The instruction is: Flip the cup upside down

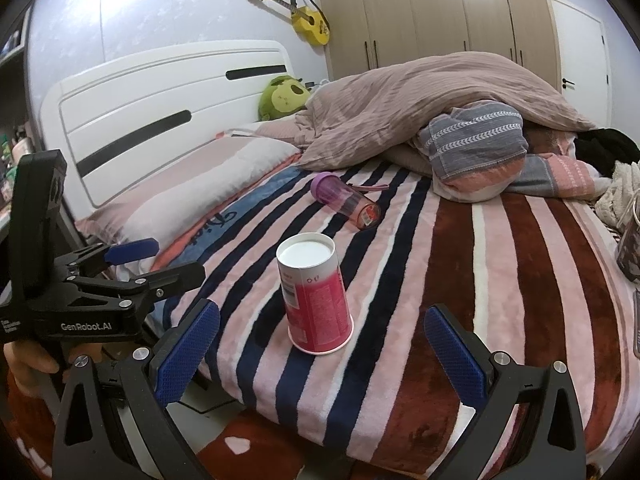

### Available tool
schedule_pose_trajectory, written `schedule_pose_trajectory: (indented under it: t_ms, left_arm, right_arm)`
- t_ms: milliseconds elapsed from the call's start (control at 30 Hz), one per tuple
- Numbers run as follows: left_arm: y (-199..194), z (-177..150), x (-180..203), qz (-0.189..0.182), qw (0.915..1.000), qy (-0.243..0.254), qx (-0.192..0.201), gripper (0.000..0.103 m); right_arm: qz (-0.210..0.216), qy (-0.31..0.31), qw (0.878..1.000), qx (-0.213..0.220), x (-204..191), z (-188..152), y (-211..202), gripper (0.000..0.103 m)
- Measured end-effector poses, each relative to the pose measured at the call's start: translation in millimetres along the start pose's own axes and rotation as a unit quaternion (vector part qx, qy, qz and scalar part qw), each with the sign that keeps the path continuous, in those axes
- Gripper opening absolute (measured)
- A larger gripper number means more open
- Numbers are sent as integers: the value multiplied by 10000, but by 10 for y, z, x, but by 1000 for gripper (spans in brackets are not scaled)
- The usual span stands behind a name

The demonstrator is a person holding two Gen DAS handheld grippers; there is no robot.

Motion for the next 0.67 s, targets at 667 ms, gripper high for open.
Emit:
schedule_pose_trajectory:
  t_ms: [667]
  left_arm:
    - [0, -11, 7, 35, 10000, 16, 2, 97]
  right_arm:
    - [106, 134, 9998, -29, 23, 0, 9, 103]
Point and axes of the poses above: each gripper's, at about its wrist camera, not at the fingertips, and y roughly the way its jaws point, x to its right, z to its top, the point moved 5 cm from there along y, roughly the way its jaws point, and after that the axes turned 1 degree about y, right-handed, at the moved point
